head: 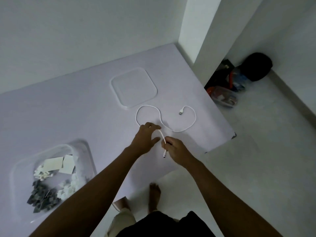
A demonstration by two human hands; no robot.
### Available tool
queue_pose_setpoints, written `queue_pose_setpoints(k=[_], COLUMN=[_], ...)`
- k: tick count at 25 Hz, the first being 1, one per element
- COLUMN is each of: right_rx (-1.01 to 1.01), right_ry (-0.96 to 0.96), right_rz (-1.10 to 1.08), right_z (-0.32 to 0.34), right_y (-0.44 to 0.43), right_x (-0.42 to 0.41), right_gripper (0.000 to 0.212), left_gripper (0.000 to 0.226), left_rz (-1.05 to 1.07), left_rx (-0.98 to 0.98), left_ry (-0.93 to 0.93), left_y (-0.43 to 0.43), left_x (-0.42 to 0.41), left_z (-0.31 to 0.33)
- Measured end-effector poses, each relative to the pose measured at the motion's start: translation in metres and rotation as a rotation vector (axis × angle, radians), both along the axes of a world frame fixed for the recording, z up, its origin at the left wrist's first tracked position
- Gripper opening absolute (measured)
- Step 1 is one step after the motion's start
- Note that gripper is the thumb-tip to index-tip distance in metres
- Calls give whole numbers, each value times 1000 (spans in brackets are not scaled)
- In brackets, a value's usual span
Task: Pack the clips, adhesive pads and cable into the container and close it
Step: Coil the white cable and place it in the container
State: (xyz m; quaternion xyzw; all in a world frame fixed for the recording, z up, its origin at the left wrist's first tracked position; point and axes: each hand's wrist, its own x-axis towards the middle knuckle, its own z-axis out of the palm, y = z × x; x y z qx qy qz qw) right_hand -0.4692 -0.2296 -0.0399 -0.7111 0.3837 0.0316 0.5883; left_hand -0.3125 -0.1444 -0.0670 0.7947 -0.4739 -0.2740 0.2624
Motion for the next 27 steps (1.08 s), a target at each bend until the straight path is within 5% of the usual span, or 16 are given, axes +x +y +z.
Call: queue_pose_setpoints(k=[3, 6, 8, 10, 13, 16, 18, 22, 27], right_rx=[353, 870, 942, 834, 364, -454, -583, -24, 689], right_ry=[-224, -565, -812, -994, -1085, -836, -638, -554, -748], right_rz=[33, 67, 91, 44, -72, -105, 61, 435, 459], right_z=[84, 172, 226, 267, 310, 321, 319, 332, 374], right_y=[-7, -12, -11, -15, -34, -51, -48, -13, 12], right_x=[19, 41, 59, 78, 98, 113, 118, 114, 105], right_gripper=[25, 25, 28, 26, 19, 21, 36, 61, 48], left_gripper=[13, 21, 27, 34, 39, 43, 41, 31, 42], left_rz=[44, 164, 101, -7, -71, -113, -120, 25, 176], left_rx=[-187, -136, -96, -45, -31, -143, -230, -554, -711], left_ry=[37, 129, 133, 148, 11, -48, -68, 17, 130], left_y=[-10, -18, -16, -12, 6, 33, 50, 69, 69], left_x=[4, 18, 27, 28, 27, 32, 38, 63, 79], left_z=[44, 99, 147, 204, 289, 352, 383, 417, 400])
